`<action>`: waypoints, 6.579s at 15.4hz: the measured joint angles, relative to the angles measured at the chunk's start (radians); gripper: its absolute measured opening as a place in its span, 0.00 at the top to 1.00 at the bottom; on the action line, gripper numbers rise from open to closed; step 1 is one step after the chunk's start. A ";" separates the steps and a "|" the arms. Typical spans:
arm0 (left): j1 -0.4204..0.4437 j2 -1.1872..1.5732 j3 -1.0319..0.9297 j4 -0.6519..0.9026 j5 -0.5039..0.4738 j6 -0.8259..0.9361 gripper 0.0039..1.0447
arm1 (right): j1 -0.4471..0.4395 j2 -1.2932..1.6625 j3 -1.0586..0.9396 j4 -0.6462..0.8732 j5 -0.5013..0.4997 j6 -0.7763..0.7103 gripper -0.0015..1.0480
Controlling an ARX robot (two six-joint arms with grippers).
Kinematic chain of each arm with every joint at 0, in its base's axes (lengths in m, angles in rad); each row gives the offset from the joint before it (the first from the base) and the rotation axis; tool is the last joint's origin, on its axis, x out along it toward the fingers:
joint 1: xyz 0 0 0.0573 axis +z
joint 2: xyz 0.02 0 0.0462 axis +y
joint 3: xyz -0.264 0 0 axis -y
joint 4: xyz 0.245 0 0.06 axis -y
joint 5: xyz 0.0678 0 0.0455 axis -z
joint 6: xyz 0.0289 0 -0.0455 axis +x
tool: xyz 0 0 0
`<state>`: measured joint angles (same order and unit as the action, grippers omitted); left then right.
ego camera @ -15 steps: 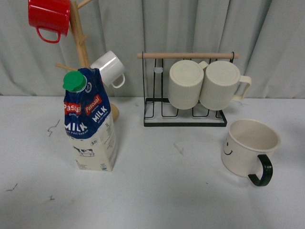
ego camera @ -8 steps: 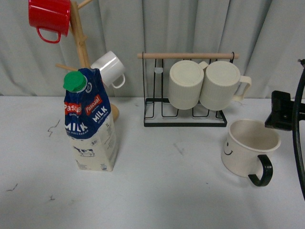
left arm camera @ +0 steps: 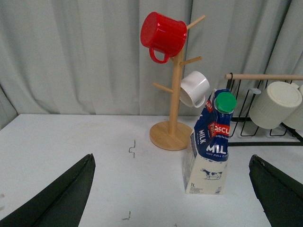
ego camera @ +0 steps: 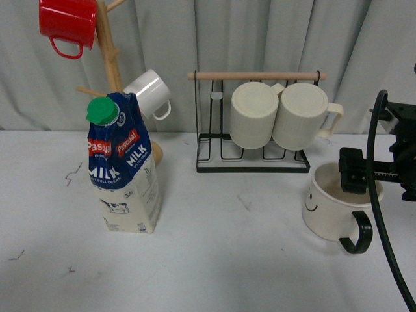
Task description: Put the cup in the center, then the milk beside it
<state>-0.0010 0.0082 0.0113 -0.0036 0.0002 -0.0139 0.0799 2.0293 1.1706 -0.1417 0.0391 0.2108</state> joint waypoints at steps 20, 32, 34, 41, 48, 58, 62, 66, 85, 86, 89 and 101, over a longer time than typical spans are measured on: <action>0.000 0.000 0.000 0.000 0.000 0.000 0.06 | 0.166 -0.066 -0.013 -0.013 -0.066 0.127 0.97; 0.000 0.000 0.000 0.000 0.000 0.000 0.06 | 0.248 0.051 0.064 -0.045 -0.024 0.186 0.75; 0.000 0.000 0.000 0.000 0.000 0.000 0.06 | 0.248 0.051 0.069 -0.037 -0.020 0.185 0.55; 0.000 0.000 0.000 0.000 0.000 0.000 0.06 | 0.247 -0.314 -0.199 0.339 0.043 0.092 0.06; 0.000 0.000 0.000 0.000 0.000 0.000 0.06 | 0.127 -0.562 -0.726 1.221 0.186 -0.187 0.67; 0.000 0.000 0.000 0.000 0.000 0.000 0.06 | -0.012 -0.986 -1.086 1.106 0.030 -0.205 0.98; 0.000 0.000 0.000 0.000 0.000 0.000 0.06 | -0.085 -1.201 -1.136 0.930 -0.036 -0.206 0.98; 0.000 0.000 0.000 0.000 0.000 0.000 0.06 | -0.085 -1.398 -1.159 0.758 -0.036 -0.206 0.98; 0.000 0.000 0.000 0.000 0.000 0.000 0.06 | -0.085 -2.023 -1.155 0.152 -0.039 -0.206 0.98; 0.000 0.000 0.000 0.000 -0.001 0.000 0.06 | -0.085 -2.024 -1.159 0.130 -0.039 -0.206 0.98; 0.000 0.000 0.000 0.000 0.000 0.000 0.06 | -0.085 -2.025 -1.159 0.138 -0.039 -0.207 0.79; -0.137 1.057 0.248 0.505 -0.048 -0.035 0.06 | -0.085 -2.025 -1.159 0.138 -0.039 -0.208 0.06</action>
<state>-0.1383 1.0657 0.2592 0.5018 -0.0483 -0.0486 -0.0048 0.0044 0.0116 -0.0036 0.0002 0.0025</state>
